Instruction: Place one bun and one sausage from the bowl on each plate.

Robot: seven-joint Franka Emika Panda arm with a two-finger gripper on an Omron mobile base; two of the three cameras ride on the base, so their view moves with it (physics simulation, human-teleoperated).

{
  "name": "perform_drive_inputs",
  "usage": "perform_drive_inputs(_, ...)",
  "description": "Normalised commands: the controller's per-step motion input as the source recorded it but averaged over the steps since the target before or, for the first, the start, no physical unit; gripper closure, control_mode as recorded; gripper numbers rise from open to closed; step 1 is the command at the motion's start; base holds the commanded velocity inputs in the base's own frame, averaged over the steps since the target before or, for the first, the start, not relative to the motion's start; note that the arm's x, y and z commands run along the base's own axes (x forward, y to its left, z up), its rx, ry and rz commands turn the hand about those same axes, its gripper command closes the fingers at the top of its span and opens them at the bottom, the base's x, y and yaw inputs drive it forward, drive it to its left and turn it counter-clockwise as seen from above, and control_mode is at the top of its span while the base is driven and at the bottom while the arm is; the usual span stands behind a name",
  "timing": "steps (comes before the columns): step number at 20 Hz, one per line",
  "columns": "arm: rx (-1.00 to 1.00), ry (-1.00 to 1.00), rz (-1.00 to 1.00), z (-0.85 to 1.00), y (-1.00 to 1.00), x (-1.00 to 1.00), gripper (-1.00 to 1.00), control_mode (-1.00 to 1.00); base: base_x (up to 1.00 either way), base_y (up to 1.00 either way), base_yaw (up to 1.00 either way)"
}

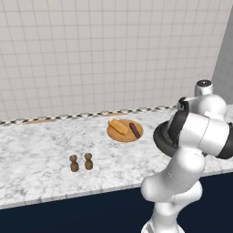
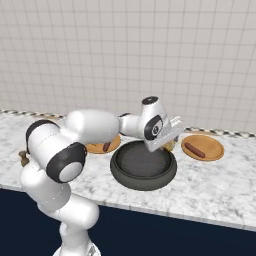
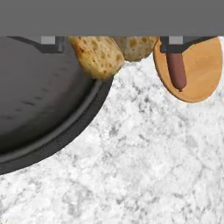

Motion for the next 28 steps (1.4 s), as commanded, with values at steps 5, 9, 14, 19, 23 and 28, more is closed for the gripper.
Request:
perform_drive_inputs(5, 0.00, -0.20, -0.52, 0.00, -0.74, 0.30, 1.00, -1.00, 0.00, 0.00, 0.00)
perform_drive_inputs(9, -0.02, -0.02, -0.11, -0.09, -0.15, 0.12, 1.00, -1.00, 0.00, 0.00, 0.00)
perform_drive_inputs(14, -0.13, -0.08, 0.00, -0.68, 0.00, 0.37, 1.00, -1.00, 0.00, 0.00, 0.00)
perform_drive_inputs(19, 0.00, -0.08, -0.02, -0.06, -0.05, 0.59, 1.00, -1.00, 0.00, 0.00, 0.00)
perform_drive_inputs(23, 0.00, 0.00, -0.02, -0.29, -0.21, 0.70, 1.00, -1.00, 0.00, 0.00, 0.00)
perform_drive_inputs(28, 0.00, 0.02, -0.03, 0.00, -0.48, 0.68, 1.00, -1.00, 0.00, 0.00, 0.00)
